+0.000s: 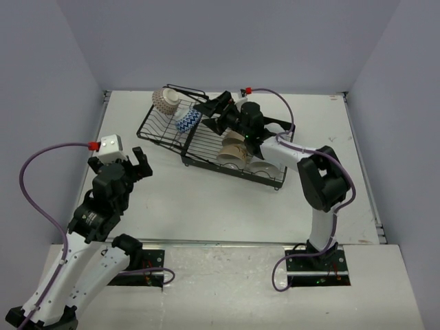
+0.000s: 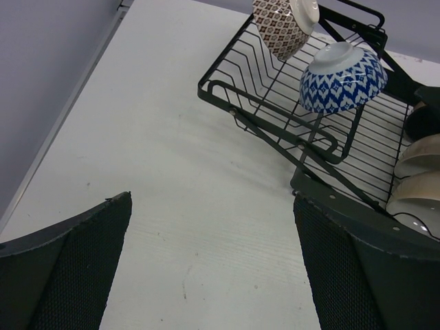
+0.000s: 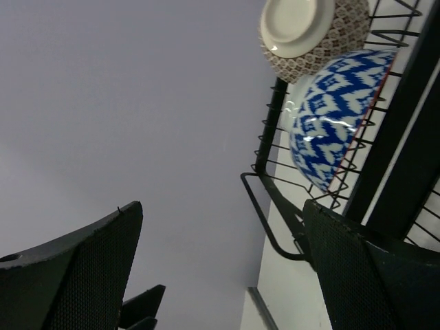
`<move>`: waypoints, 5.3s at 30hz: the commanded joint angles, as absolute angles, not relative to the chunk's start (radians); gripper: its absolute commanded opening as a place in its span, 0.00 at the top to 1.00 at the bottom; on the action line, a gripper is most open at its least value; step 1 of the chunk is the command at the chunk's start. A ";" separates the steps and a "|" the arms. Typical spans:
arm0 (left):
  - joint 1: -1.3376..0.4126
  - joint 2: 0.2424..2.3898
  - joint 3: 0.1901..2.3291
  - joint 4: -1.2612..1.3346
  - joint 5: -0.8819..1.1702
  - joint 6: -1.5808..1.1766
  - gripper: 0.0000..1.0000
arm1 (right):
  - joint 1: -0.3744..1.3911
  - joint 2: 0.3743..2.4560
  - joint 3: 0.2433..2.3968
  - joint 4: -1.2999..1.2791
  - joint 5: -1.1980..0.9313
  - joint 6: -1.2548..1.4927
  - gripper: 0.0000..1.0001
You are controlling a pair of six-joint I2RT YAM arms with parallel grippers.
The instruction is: Unload the bowls from the dish rack
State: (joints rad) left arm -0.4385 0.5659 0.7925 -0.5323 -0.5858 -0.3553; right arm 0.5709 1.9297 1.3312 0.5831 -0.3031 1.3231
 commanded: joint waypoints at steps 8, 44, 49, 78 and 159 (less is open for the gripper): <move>-0.430 0.580 0.790 -0.489 -0.571 -0.337 0.00 | 0.578 2.003 1.385 0.532 -0.230 1.331 0.02; -0.428 0.598 0.779 -0.474 -0.520 -0.327 0.00 | 0.578 2.201 1.540 0.732 -0.433 1.433 0.11; -0.428 0.597 0.779 -0.474 -0.520 -0.327 0.00 | 0.577 2.221 1.543 0.747 -0.440 1.447 0.11; -0.428 0.594 0.779 -0.472 -0.505 -0.325 0.00 | 0.572 2.387 1.667 0.864 -0.491 1.502 0.54; -0.417 0.552 0.808 -0.531 -0.626 -0.376 0.00 | 0.682 1.528 1.424 -0.173 -0.429 0.369 1.00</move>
State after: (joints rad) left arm -0.4255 0.5594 0.7872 -0.5404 -0.6056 -0.3595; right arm 0.6147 1.6119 1.4376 0.1326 -0.6651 0.6529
